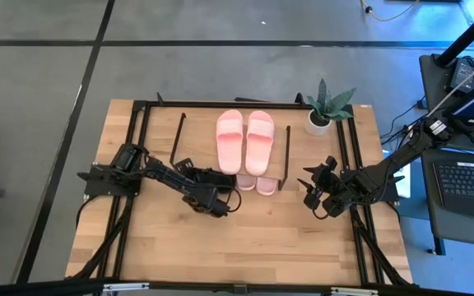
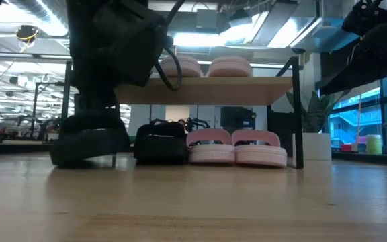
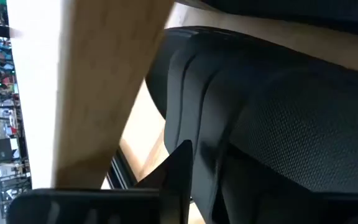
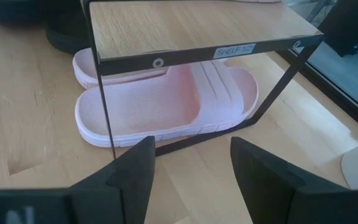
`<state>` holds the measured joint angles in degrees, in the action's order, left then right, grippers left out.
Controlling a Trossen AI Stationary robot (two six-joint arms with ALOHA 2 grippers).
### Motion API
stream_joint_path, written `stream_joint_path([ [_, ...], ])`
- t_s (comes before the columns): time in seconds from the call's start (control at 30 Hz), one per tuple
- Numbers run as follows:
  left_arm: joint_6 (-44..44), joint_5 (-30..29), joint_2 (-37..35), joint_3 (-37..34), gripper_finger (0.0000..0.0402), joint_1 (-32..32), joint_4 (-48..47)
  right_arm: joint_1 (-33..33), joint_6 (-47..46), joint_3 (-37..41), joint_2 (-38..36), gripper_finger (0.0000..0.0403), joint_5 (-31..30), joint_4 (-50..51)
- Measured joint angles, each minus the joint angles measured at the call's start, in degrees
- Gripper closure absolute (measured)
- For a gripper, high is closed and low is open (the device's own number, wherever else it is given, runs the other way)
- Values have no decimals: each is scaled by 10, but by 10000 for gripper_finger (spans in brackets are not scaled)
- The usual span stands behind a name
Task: Pick and place slides into the shelf
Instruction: Move the black slipper under the shelf
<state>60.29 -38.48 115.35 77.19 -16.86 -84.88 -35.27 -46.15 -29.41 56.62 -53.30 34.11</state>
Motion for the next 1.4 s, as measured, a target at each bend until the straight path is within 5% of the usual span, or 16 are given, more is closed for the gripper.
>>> stream_joint_path([
  [0.5, -2, -2, 0, 0, 244, 0, -10, 0, 0, 0, 0, 192, 0, 0],
  [1.13, -40, 39, 0, 35, 240, -10, -17, 0, -1, 0, 0, 192, 0, 0],
  [1.4, -70, 122, 0, 75, 240, -36, -27, 0, -3, 0, 0, 192, 7, 0],
])
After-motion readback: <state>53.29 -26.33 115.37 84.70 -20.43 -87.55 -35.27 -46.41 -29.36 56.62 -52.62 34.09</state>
